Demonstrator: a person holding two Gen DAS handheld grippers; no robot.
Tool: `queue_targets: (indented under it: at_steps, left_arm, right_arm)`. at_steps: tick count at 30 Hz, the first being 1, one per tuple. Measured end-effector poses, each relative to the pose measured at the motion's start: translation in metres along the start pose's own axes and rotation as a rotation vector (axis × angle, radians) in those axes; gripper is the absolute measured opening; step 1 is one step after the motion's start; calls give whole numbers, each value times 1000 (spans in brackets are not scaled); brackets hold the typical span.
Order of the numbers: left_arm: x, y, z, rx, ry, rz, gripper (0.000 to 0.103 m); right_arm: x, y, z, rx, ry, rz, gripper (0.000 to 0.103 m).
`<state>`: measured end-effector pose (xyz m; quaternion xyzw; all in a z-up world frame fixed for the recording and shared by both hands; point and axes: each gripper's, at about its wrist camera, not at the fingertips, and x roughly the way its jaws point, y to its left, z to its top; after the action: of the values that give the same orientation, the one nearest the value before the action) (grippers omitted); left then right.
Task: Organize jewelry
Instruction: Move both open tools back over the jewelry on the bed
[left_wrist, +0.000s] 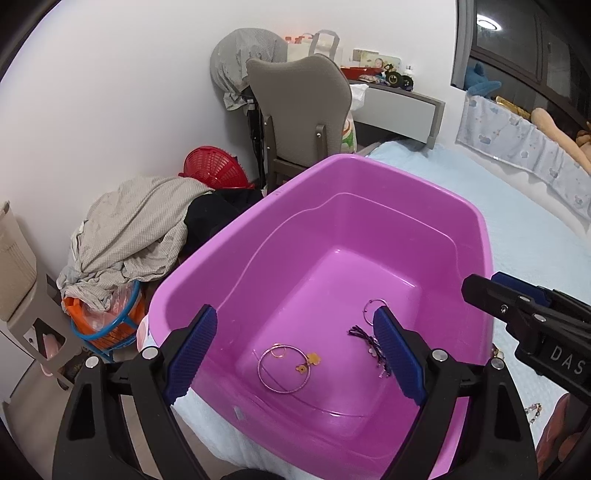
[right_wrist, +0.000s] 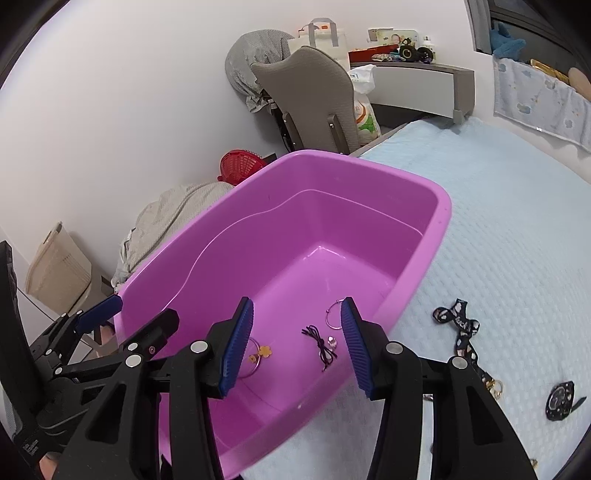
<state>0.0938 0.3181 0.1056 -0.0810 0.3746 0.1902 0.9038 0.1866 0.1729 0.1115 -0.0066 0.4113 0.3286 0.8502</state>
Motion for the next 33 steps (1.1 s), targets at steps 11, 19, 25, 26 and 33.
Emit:
queue_targets:
  at_steps: [11,19,25,26,33]
  left_arm:
    - [-22,-24,-14,36,-12,-31,85]
    - [-38,-46,-25,64,-14,-59,85]
    - [-49,-62,-35,86,-14,-81,85]
    - [-51,-65,-36,90,-15,-83,85]
    - [-60,-89,-48,120,-6,-113,85]
  right_arm:
    - [-33,-15,-25,35,-34,-10,49]
    - [-59,-31,-45,73,-61,-32,50]
    - [-80,-43,-61,88,-84,-54,51]
    - [-83,-45,-63,90,-87,-57,51]
    - [-109,-61,-89,119,-120,-87,52]
